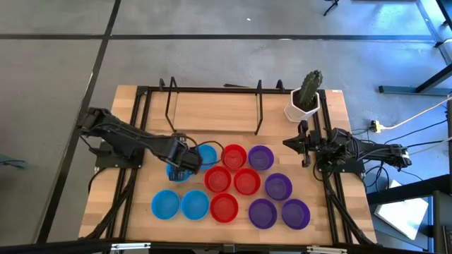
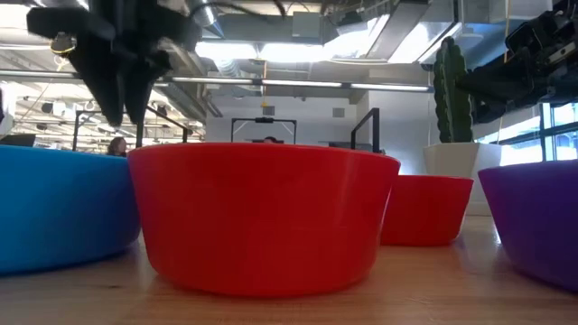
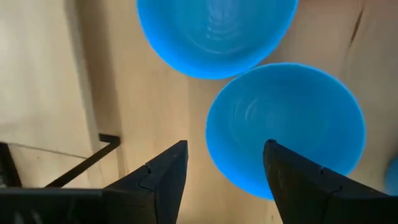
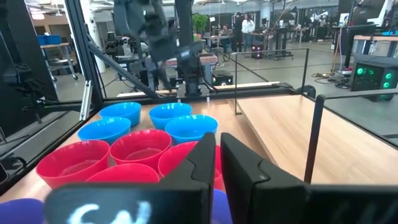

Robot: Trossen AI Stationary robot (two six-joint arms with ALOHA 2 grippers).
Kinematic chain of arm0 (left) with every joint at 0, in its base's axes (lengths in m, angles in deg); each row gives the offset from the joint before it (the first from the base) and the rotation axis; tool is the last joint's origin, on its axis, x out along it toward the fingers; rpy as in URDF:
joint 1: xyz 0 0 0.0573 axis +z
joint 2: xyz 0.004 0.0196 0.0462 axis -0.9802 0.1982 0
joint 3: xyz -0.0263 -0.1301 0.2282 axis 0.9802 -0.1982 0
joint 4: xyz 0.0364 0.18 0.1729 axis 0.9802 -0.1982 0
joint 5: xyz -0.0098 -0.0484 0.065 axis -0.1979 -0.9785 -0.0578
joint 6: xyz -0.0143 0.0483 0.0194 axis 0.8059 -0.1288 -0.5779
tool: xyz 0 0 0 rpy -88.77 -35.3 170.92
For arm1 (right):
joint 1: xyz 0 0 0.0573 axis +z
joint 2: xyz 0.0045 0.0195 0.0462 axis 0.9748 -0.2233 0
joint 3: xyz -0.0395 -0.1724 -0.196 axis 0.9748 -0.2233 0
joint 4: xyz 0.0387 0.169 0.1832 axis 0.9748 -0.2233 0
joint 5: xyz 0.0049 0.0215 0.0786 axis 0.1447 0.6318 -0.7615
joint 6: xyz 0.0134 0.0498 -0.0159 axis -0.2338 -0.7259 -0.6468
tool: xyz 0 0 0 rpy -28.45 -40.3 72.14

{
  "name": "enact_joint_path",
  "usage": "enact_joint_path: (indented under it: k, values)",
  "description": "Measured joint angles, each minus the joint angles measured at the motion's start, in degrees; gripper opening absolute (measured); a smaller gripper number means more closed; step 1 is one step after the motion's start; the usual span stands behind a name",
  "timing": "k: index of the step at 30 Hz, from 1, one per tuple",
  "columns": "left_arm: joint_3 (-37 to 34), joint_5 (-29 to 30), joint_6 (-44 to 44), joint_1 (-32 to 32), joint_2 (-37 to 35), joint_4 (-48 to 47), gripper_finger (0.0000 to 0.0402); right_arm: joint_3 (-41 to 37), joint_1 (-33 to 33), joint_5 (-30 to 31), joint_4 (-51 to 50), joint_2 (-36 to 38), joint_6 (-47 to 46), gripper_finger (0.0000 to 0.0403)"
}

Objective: Pick & Place Mini bowls
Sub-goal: Put the blue bowl on the shelf

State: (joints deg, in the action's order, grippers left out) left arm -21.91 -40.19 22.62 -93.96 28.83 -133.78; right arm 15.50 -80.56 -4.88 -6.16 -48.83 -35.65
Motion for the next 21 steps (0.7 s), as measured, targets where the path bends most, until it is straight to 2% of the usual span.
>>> enact_joint_path:
  k: [6, 12, 21]
  values:
    - [-6.4, -4.6, -2.8, 2.0, 0.1, 7.4, 0.0203, 0.0, 0.0, 0.0, -0.1, 0.0, -0.1, 0.0028]
    - [-11.9, -4.3, -3.2, 4.1, -1.7, 11.8, 0.0201, 0.0, 0.0, 0.0, -0.1, 0.0, -0.1, 0.0028]
    - [-16.0, -5.2, -5.1, 8.5, -1.8, 16.2, 0.0200, 0.0, 0.0, 0.0, -0.1, 0.0, -0.3, 0.0028]
